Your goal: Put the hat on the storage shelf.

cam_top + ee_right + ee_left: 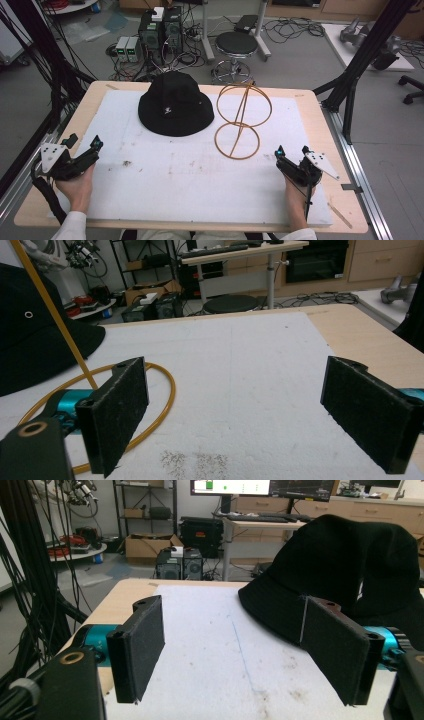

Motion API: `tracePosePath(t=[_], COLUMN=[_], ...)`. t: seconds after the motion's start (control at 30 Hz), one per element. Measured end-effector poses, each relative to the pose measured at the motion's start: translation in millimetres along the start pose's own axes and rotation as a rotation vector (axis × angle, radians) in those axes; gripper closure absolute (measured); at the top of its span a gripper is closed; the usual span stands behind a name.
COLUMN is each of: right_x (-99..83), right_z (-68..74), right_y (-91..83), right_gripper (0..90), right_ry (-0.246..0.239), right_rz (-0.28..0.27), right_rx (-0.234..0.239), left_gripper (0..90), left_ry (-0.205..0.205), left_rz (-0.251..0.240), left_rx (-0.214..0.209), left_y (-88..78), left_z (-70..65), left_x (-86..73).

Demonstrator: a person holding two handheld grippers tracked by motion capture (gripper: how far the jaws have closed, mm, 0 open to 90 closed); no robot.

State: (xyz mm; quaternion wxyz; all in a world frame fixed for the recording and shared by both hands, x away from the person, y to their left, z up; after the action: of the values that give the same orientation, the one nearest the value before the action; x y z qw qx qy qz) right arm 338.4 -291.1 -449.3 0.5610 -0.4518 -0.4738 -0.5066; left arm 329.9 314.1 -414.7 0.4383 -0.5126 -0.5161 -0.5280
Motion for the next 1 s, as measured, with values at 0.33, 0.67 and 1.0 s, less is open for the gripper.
tracePosePath(t=[0.33, 0.67, 1.0], right_x=[0.0, 0.0, 1.4], right_z=[2.9, 4.4, 2.4], right_y=[-0.2, 0.5, -1.1], right_gripper=[11.0, 11.0, 11.0], right_ry=[-0.014, -0.013, 0.005], right_rz=[-0.004, 0.0, -0.005], right_rx=[0.011, 0.021, 0.017], left_gripper=[25.7, 25.9, 25.9], left_ry=[-0.03, -0.002, -0.027], left_rz=[0.026, 0.037, 0.049], left_rx=[-0.013, -0.079, -0.099], left_y=[12.0, 43.2, 67.0], left_z=[0.3, -21.0, -29.9], left_x=[20.8, 37.0, 45.5])
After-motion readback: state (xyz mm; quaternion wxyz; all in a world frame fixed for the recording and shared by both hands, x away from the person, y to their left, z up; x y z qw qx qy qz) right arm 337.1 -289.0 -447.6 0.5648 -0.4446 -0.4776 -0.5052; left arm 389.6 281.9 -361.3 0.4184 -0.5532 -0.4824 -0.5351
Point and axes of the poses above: each handheld gripper's, and its own axes: y roughly forward along the jaws, x roughly out of its top, z roughly to its left, the point moved 6 cm from there along y, roughly forward along the jaws, and after that the axes turned 11 degrees about -z, right-handed, at the moved point
